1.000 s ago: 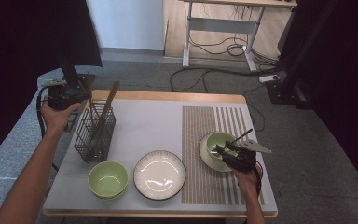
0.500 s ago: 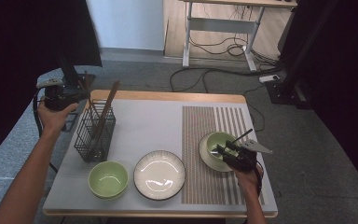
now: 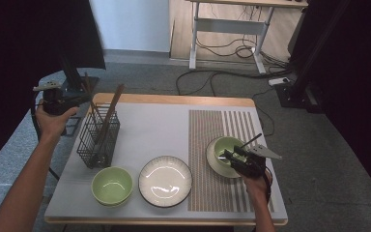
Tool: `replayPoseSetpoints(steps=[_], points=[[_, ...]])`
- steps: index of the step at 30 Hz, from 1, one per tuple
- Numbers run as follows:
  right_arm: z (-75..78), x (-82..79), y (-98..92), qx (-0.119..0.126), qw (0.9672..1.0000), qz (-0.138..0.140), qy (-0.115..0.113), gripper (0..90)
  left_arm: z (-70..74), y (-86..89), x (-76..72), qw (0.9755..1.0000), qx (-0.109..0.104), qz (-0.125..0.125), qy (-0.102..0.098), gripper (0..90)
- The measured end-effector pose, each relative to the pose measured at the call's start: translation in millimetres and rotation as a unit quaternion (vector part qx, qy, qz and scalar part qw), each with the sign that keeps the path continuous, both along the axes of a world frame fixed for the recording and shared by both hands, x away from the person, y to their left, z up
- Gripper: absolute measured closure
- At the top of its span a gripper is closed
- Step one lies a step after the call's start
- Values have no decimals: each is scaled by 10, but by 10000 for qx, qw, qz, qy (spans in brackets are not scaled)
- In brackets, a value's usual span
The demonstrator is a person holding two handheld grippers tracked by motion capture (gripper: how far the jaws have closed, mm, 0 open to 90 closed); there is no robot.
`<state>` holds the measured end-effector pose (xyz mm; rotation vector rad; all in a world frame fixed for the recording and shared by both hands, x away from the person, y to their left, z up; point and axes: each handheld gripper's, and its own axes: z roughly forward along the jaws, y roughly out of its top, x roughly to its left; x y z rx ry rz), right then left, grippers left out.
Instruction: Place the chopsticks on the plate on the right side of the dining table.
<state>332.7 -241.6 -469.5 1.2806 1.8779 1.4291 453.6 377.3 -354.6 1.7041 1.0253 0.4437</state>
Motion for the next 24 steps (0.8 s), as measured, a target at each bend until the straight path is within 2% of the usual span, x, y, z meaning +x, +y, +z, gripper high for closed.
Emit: replayPoseSetpoints(steps=[24], points=[[12, -6, 25, -18, 10000, 3, -32, 499, 267, 48, -219, 9994, -3, -59, -339, 844]])
